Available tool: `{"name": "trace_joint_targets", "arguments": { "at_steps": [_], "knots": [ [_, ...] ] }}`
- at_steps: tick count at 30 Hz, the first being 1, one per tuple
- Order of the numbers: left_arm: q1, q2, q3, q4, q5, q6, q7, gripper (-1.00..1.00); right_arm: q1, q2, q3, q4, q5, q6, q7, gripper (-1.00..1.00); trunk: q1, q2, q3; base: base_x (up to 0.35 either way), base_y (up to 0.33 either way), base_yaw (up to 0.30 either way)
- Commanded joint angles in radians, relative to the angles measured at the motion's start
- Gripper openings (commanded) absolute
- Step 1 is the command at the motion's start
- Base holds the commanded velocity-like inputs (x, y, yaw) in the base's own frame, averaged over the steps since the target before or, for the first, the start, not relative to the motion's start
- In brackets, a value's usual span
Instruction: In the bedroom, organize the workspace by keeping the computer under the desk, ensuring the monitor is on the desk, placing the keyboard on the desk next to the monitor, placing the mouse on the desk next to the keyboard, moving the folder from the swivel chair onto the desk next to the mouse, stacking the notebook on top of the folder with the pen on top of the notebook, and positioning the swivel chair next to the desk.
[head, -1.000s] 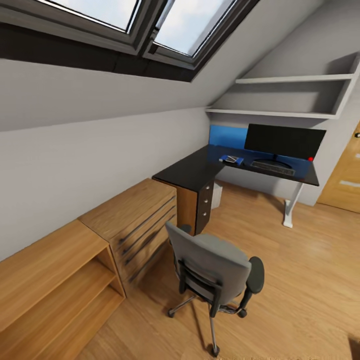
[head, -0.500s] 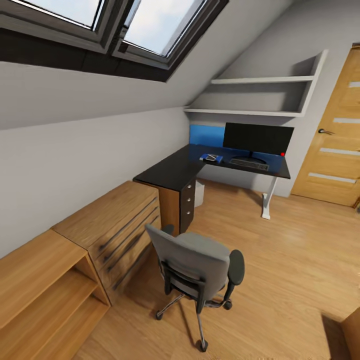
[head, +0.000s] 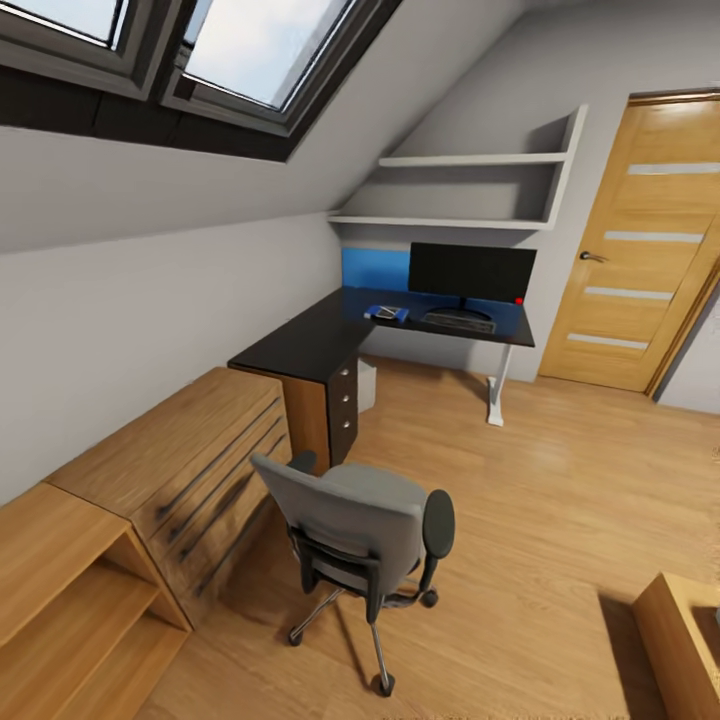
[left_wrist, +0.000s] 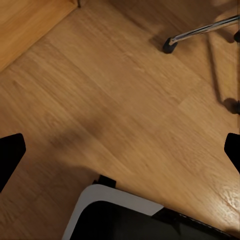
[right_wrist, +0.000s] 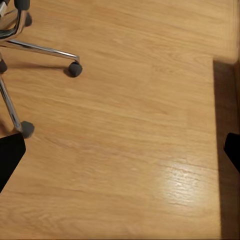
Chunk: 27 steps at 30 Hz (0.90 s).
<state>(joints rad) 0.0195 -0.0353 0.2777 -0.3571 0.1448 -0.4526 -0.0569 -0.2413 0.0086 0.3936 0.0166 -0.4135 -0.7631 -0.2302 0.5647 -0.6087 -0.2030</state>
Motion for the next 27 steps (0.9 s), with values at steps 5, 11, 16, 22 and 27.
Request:
{"name": "trace_joint_targets", "arguments": {
  "at_steps": [5,11,16,22,27],
  "knots": [
    [0.000,0.000,0.001,-0.002,0.010,0.000,-0.006,1.00,-0.001,0.000,0.008,0.002,-0.004,-0.001,-0.006,1.00,0.000,-0.001,-0.007,0.000,0.000,-0.151],
    [0.000,0.001,0.003,-0.001,0.010,0.000,-0.005,1.00,-0.001,0.000,0.008,0.002,-0.004,-0.001,-0.006,1.00,0.000,-0.001,-0.016,0.000,0.000,-0.069],
    [0.000,0.000,0.003,-0.001,0.010,0.000,-0.005,1.00,-0.001,-0.001,0.008,0.002,-0.004,-0.001,-0.006,1.00,0.000,-0.001,-0.024,0.001,0.001,-0.020],
    [0.000,0.000,0.003,-0.001,0.011,-0.001,-0.004,1.00,-0.001,-0.001,0.007,0.002,-0.005,-0.001,-0.006,1.00,0.000,-0.001,-0.033,0.059,0.100,-0.009],
    [0.000,0.000,0.003,-0.002,0.012,-0.001,-0.004,1.00,-0.001,-0.001,0.007,0.002,-0.005,-0.001,-0.006,1.00,0.000,-0.001,-0.041,0.126,0.255,-0.066]
  ]
}}
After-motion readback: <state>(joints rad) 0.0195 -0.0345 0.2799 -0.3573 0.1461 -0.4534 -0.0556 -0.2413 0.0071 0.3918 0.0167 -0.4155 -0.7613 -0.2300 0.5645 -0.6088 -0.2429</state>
